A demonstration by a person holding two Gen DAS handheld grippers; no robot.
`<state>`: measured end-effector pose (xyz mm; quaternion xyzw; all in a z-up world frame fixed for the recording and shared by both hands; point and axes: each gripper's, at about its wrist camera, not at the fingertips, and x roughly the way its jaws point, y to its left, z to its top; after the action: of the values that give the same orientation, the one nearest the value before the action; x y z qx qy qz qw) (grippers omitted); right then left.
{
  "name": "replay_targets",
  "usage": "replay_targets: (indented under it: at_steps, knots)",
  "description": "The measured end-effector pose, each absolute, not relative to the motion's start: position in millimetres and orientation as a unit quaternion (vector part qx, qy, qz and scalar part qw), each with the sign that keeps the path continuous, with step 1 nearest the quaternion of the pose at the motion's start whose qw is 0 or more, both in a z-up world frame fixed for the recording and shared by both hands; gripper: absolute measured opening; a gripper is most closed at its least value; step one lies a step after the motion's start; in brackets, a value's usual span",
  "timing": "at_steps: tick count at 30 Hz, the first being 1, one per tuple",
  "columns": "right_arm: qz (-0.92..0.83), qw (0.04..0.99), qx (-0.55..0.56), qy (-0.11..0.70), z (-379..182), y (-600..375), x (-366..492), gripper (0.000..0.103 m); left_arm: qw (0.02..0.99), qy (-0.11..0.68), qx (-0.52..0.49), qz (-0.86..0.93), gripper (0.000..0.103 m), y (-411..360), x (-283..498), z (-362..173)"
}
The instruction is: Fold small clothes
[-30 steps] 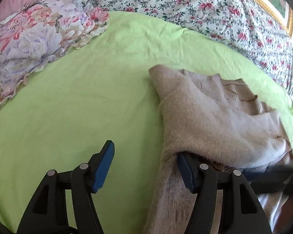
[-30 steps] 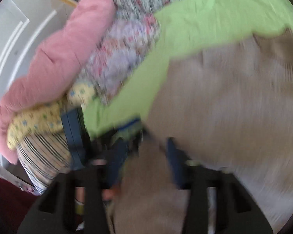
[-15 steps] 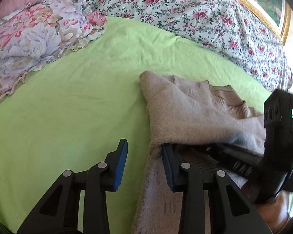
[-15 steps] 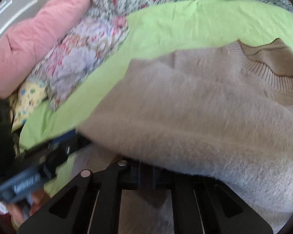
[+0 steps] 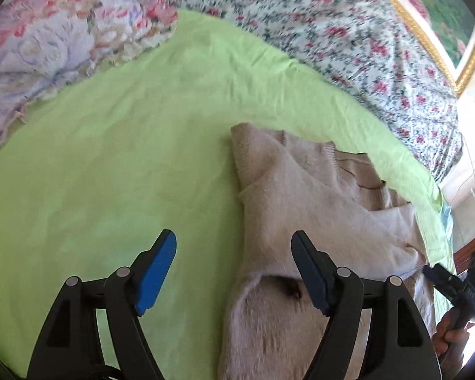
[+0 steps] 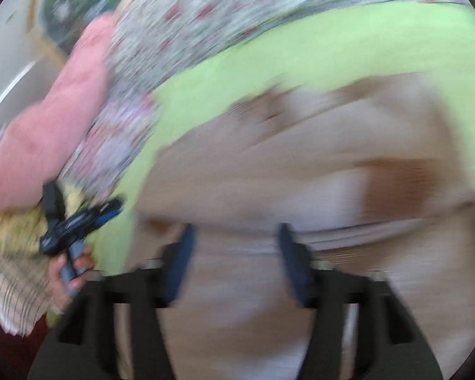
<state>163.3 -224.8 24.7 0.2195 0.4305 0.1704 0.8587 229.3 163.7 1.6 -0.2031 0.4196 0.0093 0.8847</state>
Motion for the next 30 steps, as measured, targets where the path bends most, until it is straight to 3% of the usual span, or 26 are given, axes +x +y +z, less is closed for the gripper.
replay_targets:
  at_steps: [5, 10, 12, 13, 14, 17, 20, 24, 25, 26, 27, 28, 30]
  knots:
    - [0.106, 0.862, 0.245, 0.431, 22, -286, 179, 0.062, 0.862, 0.457, -0.219, 0.01, 0.076, 167, 266, -19]
    - [0.134, 0.851, 0.219, 0.457, 8, -272, 194, 0.062, 0.859, 0.469, -0.205, 0.013, 0.078, 161, 291, -29]
    - [0.14, 0.851, 0.191, 0.468, 5, -264, 195, 0.049, 0.865, 0.469, -0.176, 0.016, 0.076, 151, 298, -30]
    - [0.141, 0.849, 0.182, 0.476, 4, -263, 196, 0.026, 0.871, 0.467, -0.154, 0.015, 0.055, 144, 301, -30]
    - [0.148, 0.844, 0.186, 0.481, 5, -262, 196, 0.008, 0.875, 0.463, -0.143, 0.009, 0.019, 138, 302, -29]
    - [0.177, 0.863, 0.215, 0.422, 41, -268, 182, 0.007, 0.893, 0.428, -0.139, 0.01, 0.01, 131, 291, -15]
    - [0.14, 0.876, 0.221, 0.405, 68, -284, 179, 0.007, 0.904, 0.404, -0.137, 0.013, 0.01, 127, 279, -9]
    - [0.068, 0.838, 0.138, 0.523, 20, -278, 207, 0.008, 0.894, 0.437, -0.098, 0.022, 0.018, 119, 285, -22]
    - [0.063, 0.833, 0.132, 0.533, 13, -277, 209, 0.008, 0.895, 0.438, -0.088, 0.023, 0.024, 120, 284, -18]
    - [0.07, 0.839, 0.135, 0.522, 16, -279, 207, 0.009, 0.895, 0.438, -0.082, 0.025, 0.039, 121, 282, -16]
    - [0.075, 0.844, 0.136, 0.514, 21, -280, 207, 0.009, 0.898, 0.434, -0.07, 0.033, 0.048, 122, 280, -11]
    - [0.078, 0.849, 0.135, 0.505, 28, -282, 207, 0.013, 0.902, 0.426, -0.059, 0.042, 0.056, 125, 279, -5]
    - [0.077, 0.867, 0.13, 0.476, 44, -289, 212, 0.032, 0.908, 0.413, -0.045, 0.044, 0.056, 126, 280, 5]
